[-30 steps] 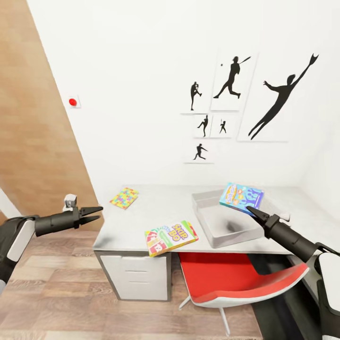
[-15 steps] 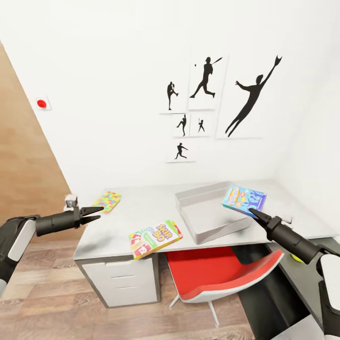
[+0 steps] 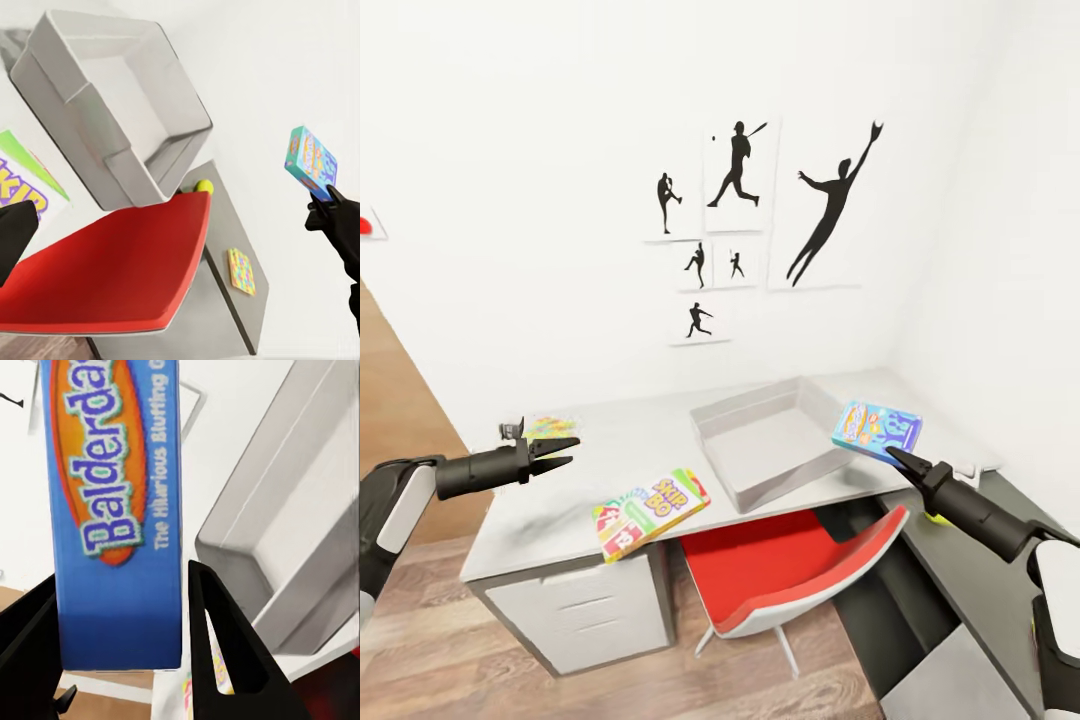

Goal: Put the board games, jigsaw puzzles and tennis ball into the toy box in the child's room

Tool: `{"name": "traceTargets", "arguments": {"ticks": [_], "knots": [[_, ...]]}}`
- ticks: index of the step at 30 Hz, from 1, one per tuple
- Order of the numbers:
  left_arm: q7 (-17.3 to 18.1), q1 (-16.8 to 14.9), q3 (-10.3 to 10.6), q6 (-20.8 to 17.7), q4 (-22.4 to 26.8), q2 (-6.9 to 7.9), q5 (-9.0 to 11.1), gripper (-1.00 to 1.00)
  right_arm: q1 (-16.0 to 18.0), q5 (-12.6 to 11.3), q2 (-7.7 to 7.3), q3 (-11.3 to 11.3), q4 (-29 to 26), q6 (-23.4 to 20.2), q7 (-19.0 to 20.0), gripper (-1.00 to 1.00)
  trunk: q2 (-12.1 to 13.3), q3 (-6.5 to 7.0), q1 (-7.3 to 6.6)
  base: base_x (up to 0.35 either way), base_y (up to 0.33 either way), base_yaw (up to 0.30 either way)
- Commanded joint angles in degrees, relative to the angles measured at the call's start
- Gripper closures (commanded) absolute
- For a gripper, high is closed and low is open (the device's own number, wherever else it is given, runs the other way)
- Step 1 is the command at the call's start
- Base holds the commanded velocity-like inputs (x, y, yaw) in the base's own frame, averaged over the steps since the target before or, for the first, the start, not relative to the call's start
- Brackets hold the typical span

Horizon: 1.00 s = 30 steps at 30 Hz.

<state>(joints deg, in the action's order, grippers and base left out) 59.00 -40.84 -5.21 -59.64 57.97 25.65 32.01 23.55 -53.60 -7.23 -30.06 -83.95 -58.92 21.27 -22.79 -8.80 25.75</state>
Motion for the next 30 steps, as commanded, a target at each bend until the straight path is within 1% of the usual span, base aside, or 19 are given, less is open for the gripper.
{"name": "traceTargets", "arguments": {"ticks": [1,12,23,30], "knots": [[0.2,0.0,-0.1,-0.2,0.0,0.02,-0.1,-1.00,0.1,0.1,0.02,-0.1,0.0,-0.3,0.5,1.00,-0.1,-0.12,0.04,0.047,0.000,-0.278],[0.2,0.0,0.3,-0.1,0.0,0.02,-0.2,-1.00,0.1,0.1,-0.06,-0.1,0.0,-0.3,0.4,1.00,-0.1,-0.12,0.04,0.091,-0.008,-0.279],[0.2,0.0,0.4,-0.2,0.0,0.10,-0.2,-1.00,0.1,0.1,0.02,-0.1,0.0,-0.3,0.3,1.00,-0.1,-0.12,0.04,0.177,-0.109,-0.276],[0.2,0.0,0.5,-0.2,0.0,0.10,-0.2,-1.00,0.1,0.2,0.03,0.0,-0.1,-0.3,0.3,1.00,-0.1,-0.12,0.04,0.255,-0.036,-0.070]]}}
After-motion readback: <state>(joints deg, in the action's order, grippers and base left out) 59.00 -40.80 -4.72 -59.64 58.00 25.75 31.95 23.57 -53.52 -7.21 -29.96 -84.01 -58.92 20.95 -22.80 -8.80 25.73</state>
